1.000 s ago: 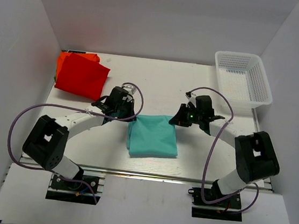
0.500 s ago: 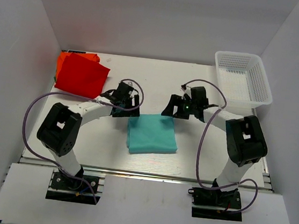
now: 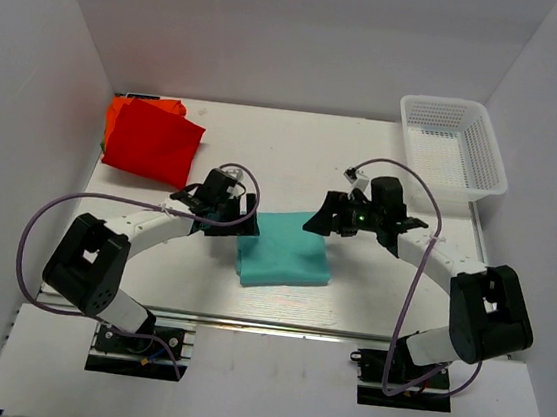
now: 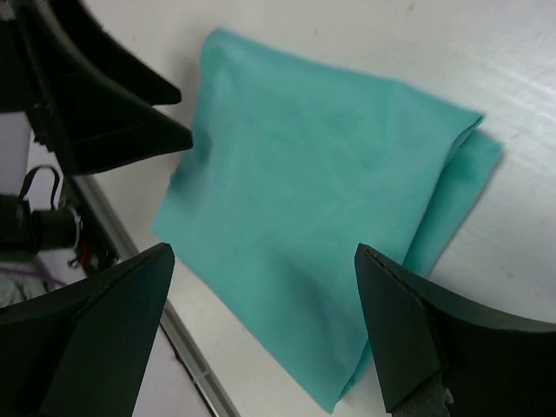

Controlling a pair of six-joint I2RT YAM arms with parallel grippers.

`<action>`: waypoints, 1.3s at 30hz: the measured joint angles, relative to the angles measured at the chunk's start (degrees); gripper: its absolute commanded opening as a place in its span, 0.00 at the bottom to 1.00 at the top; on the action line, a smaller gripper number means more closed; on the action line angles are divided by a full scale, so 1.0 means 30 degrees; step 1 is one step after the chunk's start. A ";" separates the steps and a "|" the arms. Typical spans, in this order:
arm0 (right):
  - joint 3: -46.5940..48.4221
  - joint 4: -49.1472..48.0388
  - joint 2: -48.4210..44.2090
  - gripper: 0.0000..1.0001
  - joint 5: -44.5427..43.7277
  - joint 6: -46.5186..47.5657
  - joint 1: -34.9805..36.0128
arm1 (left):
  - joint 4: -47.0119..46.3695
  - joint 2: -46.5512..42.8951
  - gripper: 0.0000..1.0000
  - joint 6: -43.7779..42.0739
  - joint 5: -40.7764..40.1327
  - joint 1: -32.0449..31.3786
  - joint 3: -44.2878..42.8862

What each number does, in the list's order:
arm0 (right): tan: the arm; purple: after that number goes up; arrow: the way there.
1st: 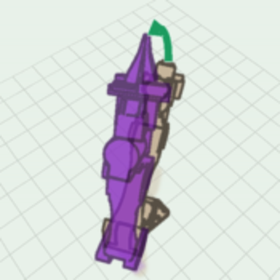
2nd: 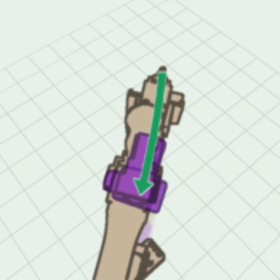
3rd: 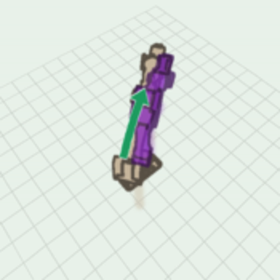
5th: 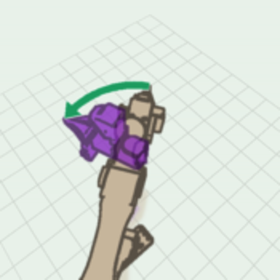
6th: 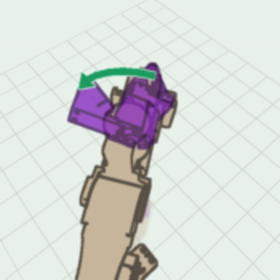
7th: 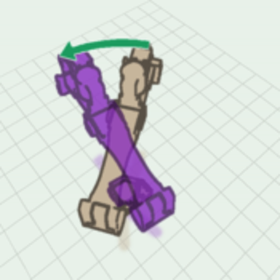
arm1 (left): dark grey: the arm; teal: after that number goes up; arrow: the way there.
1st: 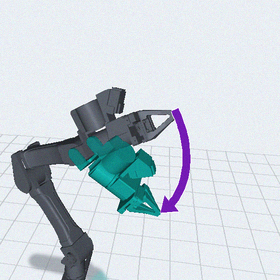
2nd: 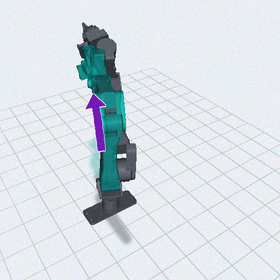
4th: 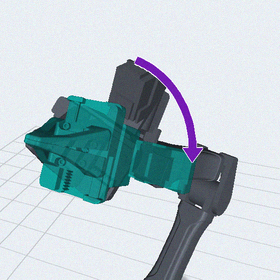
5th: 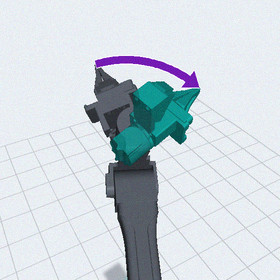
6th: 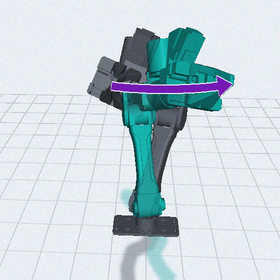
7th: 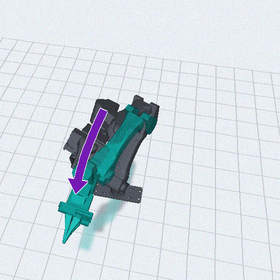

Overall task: Fold and stack the t-shirts
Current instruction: Put the neatly folded tshirt into the corner of the board with the left arm

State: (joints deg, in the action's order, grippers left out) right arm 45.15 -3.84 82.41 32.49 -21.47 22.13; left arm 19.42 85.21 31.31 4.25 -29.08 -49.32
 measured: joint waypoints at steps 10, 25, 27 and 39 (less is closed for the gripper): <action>-0.2703 -0.2259 0.1399 0.90 0.2412 -0.0736 0.0342 | -0.2397 0.0801 0.91 0.0437 0.1472 -0.0109 0.1931; -0.3730 -0.5151 0.3140 0.90 0.2725 -0.2302 0.0328 | -0.8276 0.2579 0.00 0.0816 0.4889 -0.0539 0.3708; -0.3738 -0.5144 0.3024 0.90 0.2652 -0.2295 0.0328 | -0.8349 0.2718 0.00 0.0787 0.5078 -0.0634 0.3614; -0.3716 -0.2106 -0.3971 0.90 0.0889 -0.1042 0.0328 | -0.1537 0.2353 0.00 -0.4182 -0.0036 -0.0685 -0.1690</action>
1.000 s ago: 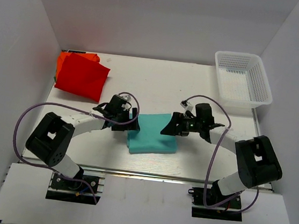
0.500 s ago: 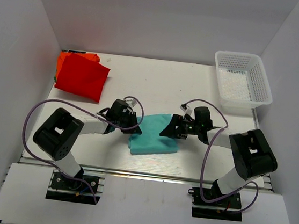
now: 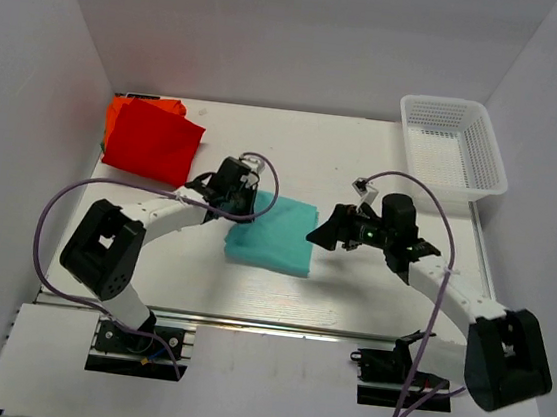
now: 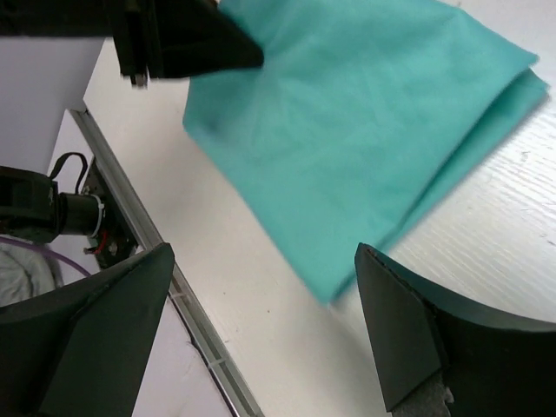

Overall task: Fold and stack the t-shirts
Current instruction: Put the neatly folded tshirt into the corner of the board with the left arm

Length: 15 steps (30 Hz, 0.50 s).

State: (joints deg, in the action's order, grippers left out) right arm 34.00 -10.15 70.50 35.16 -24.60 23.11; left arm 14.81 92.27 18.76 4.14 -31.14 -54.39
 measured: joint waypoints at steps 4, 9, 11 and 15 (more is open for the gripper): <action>0.0000 0.1268 -0.2302 0.90 -0.1260 0.0510 -0.0022 | 0.1945 -0.0175 0.00 -0.2528 -0.2543 0.0270 -0.2725; 0.0000 0.3031 -0.3395 0.90 -0.2463 0.1013 -0.0058 | 0.3439 -0.0168 0.00 -0.5348 -0.5442 0.0707 -0.5493; -0.0015 0.3606 -0.3570 0.90 -0.2878 0.1151 -0.0058 | 0.3861 -0.0066 0.00 -0.6280 -0.6586 0.0933 -0.6171; -0.0058 0.4437 -0.3774 0.90 -0.3585 0.1362 -0.0073 | 0.4073 0.0321 0.00 -0.8422 -0.8218 0.1690 -0.7009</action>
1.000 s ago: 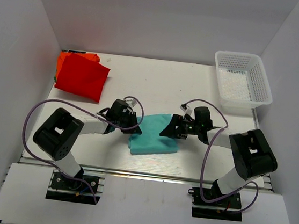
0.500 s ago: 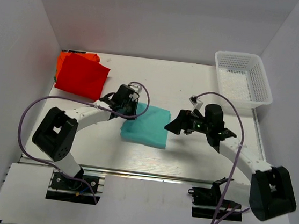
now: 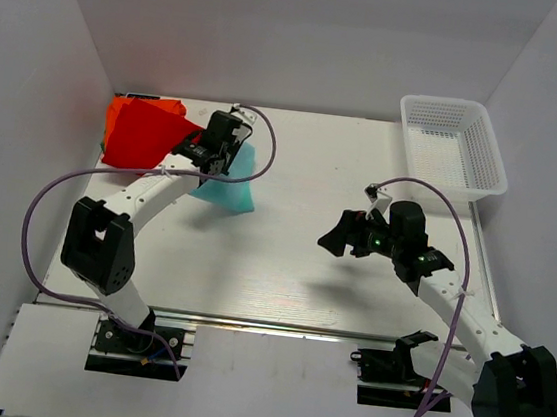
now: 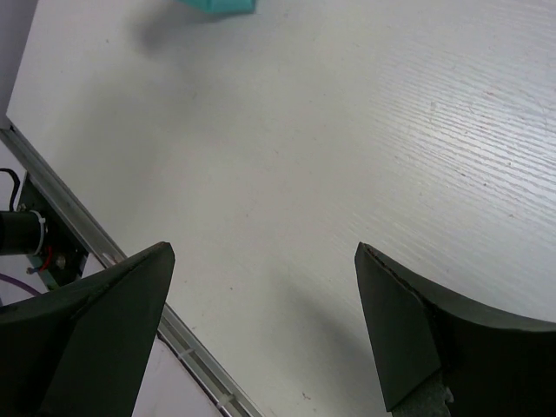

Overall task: Fold and stack the t-shirts
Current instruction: Put the neatly folded tshirt into the corner of the board with the left arm

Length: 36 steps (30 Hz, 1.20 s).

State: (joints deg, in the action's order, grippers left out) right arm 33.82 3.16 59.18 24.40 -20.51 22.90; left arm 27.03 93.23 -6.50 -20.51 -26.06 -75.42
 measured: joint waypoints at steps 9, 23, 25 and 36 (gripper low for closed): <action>-0.0211 0.0561 -0.0160 0.90 -0.0532 0.0000 0.0000 | -0.0153 0.0415 0.00 -0.5472 -0.0889 0.2455 -0.1800; -0.0109 0.0481 0.2237 0.90 -0.0481 -0.0160 0.0000 | 0.1989 0.5646 0.00 -0.7635 0.0080 0.7016 -0.8976; 0.0102 0.0474 0.2535 0.90 -0.0437 -0.0168 0.0000 | 0.2484 0.6309 0.00 -0.7614 0.0270 0.7512 -0.9639; 0.0998 -0.0109 0.3956 0.90 0.0080 -0.0372 0.0000 | 0.3891 0.7519 0.00 -0.7548 0.1370 0.9908 -1.0892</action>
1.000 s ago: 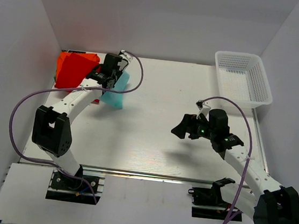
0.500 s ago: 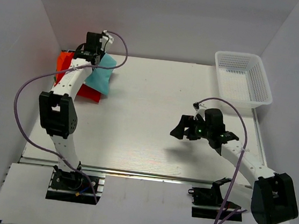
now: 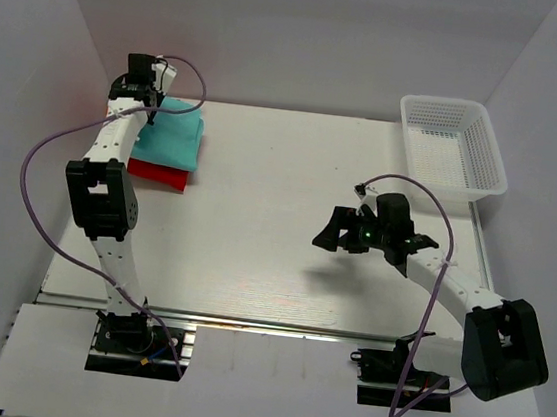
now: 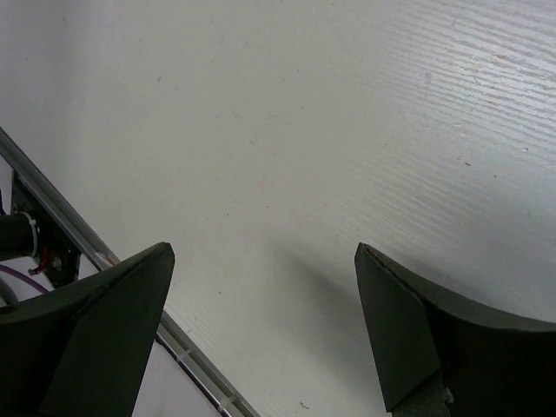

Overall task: Fold and stack the t-shirts
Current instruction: Put the neatly folded tshirt into the corner of the board with the left arm

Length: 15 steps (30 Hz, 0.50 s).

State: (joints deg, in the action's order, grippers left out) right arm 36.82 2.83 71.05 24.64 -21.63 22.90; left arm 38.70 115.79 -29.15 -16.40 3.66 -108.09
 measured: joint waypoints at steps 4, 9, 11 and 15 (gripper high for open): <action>0.0291 0.0015 0.0590 0.90 0.0350 -0.0117 0.0000 | 0.0270 0.1137 0.55 0.0160 0.0044 0.0495 -0.1537; 0.0641 -0.0117 0.1064 0.90 0.0721 -0.0197 0.0000 | 0.0138 0.2055 1.00 0.1064 -0.0488 0.0947 -0.2135; 0.0663 -0.0270 0.1173 0.90 0.0852 -0.0248 0.0000 | 0.0277 0.2142 1.00 0.1392 -0.0466 0.1209 -0.2361; 0.0663 -0.0656 0.1341 0.90 0.1078 -0.0372 0.0000 | 0.0386 0.2120 1.00 0.1800 0.0277 0.1865 -0.2659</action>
State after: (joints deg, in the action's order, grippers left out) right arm 38.81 0.86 75.07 27.88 -22.74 22.90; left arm 39.86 122.15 -23.75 -15.57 9.26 -116.07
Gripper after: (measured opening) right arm 0.904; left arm 0.997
